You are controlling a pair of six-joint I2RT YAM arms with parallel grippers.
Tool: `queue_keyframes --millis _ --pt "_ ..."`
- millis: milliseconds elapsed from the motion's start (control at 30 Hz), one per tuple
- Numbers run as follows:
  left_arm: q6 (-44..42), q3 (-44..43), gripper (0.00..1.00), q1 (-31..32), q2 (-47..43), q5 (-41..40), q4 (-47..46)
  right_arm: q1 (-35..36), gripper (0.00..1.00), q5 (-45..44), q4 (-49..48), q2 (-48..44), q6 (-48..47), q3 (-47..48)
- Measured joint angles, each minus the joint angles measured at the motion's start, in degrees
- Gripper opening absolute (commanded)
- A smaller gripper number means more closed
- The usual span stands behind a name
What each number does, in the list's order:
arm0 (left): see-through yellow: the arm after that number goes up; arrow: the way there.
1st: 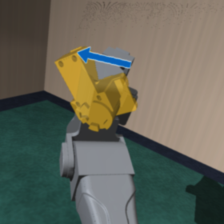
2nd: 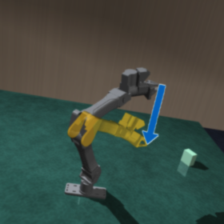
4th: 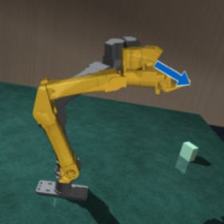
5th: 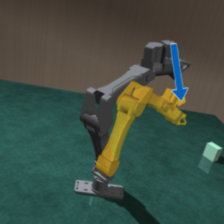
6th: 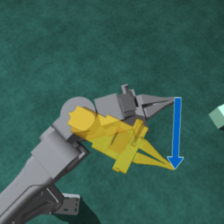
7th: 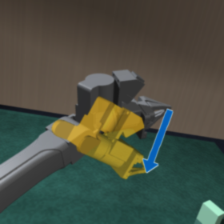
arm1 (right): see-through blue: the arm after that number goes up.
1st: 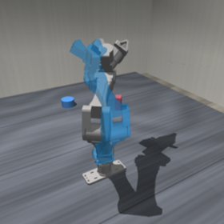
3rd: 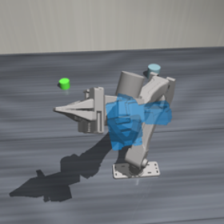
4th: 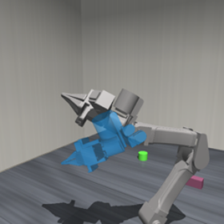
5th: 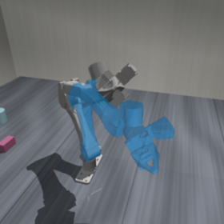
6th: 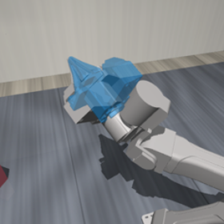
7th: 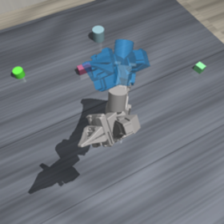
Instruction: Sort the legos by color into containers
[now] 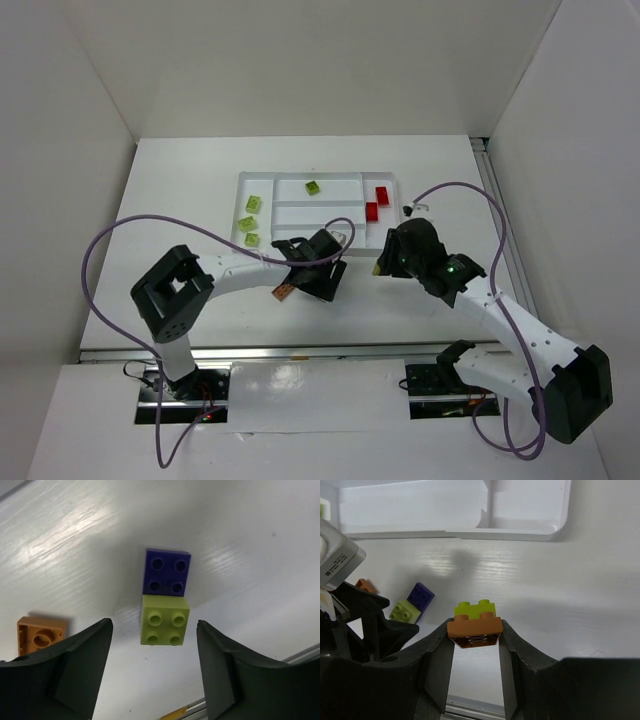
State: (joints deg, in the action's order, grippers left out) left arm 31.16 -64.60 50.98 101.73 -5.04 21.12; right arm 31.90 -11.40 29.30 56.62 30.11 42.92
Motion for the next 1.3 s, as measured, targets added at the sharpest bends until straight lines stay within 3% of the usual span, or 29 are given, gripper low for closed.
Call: queue_keyframes --millis 133,167,367,533,700,967,1300 --pt "-1.0 -1.4 0.8 -0.4 -0.8 -0.9 3.6 0.0 0.18 1.0 0.2 -0.6 -0.7 0.2" --pt "-1.6 -2.0 0.84 -0.8 -1.6 -0.6 4.7 0.0 0.18 1.8 0.2 -0.8 -1.0 0.3" --pt "-8.7 -3.7 0.84 -6.9 -12.3 9.7 6.6 0.0 0.18 9.2 -1.7 -0.9 -3.6 0.3" --pt "-13.5 -2.8 0.88 -16.7 -21.4 27.9 4.9 0.0 0.18 22.0 -6.2 -0.9 -7.3 0.4" --pt "-16.2 0.8 0.9 -24.7 -23.6 49.8 1.6 0.0 0.18 35.5 -10.6 -0.6 -9.7 2.7" --pt "-14.8 4.8 0.94 -24.9 -24.3 65.1 -4.3 0.0 0.18 47.7 -20.8 2.1 -7.4 3.6" --pt "-11.4 6.4 0.91 -21.6 -23.6 67.7 -10.5 0.0 0.18 52.6 -28.1 4.8 -4.0 3.6"
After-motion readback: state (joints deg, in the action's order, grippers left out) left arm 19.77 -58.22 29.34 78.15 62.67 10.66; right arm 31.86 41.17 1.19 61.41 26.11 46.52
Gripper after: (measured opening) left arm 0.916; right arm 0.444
